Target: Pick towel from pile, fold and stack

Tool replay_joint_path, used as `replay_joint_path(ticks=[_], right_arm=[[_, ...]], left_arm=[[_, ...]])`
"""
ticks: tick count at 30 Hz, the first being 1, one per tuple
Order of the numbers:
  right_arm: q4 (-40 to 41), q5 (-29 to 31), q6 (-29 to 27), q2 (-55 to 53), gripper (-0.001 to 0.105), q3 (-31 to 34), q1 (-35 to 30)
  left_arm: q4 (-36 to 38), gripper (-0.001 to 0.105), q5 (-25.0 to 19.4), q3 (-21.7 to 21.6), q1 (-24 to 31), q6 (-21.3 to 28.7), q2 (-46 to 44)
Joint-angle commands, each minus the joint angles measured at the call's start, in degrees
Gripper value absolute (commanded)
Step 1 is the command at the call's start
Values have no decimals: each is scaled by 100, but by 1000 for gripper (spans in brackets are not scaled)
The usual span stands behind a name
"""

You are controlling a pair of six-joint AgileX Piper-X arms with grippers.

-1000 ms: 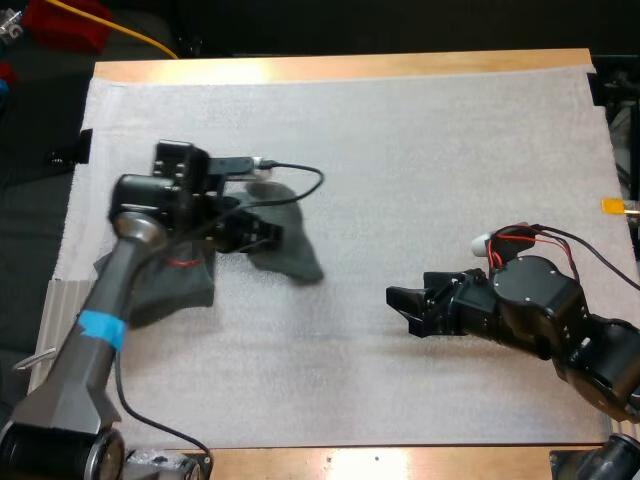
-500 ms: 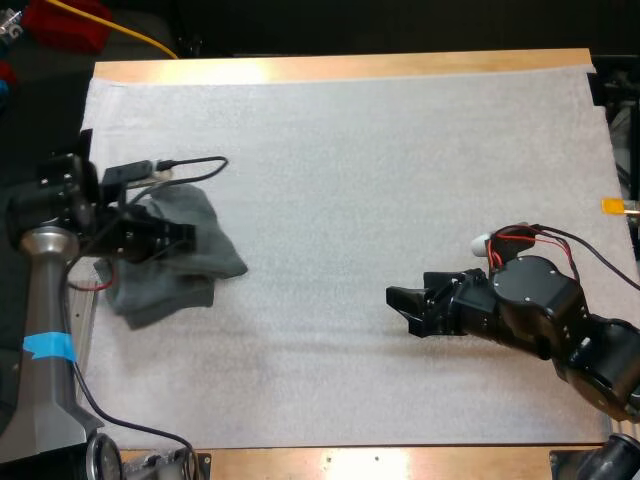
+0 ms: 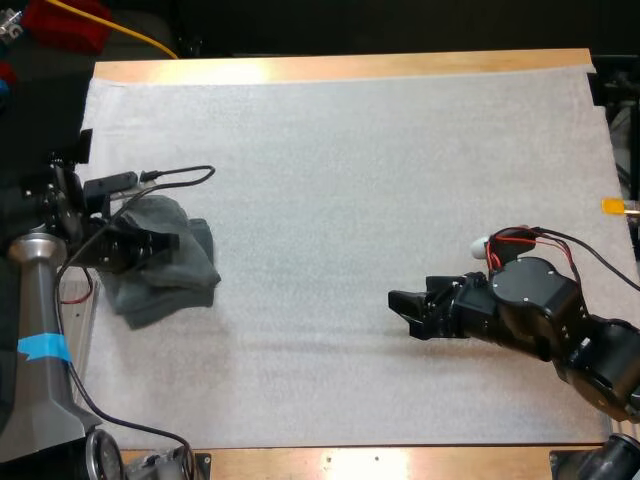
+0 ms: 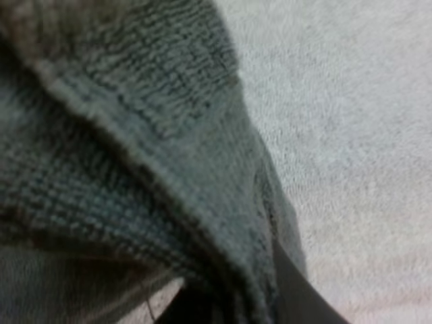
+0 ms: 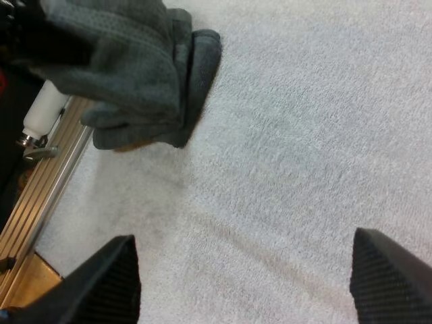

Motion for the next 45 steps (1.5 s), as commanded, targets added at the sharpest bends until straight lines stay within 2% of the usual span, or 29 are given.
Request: replay_joint_path(ticks=[1,9,13,17,18,21,26,33,37,40,45], right_arm=[[19,-68,-14,2,64,10,1],[19,-104,-14,2,64,10,1],[19,-104,-14,2,64,10,1],[19,-118,-14,2,64,10,1],[19,-144,-14,2,64,10,1],[19,-193,-14,2,64,10,1],[19,-193,-14,2,64,10,1],[19,-292,-14,2,64,10,1],[19,-364,-14,2,64,10,1],[19,-364,-14,2,64,10,1],[19,-364,-14,2,64,10,1]], left_arm=[[-9,0,-175,25,2,41,29],[-111,0,-1303,87,2,15,78],[-141,3,-1551,87,2,15,78],[-141,31,-1707,87,2,15,78],[-141,43,-1826,87,2,4,78],[-141,62,-2394,87,2,-77,78],[-141,61,-3142,79,2,-174,78],[-108,62,-3682,-323,2,-178,69],[-16,62,-3567,-682,-15,-178,20],[-27,62,-2921,-799,-49,-178,-43],[-142,62,-2157,-788,-119,-178,-51]])
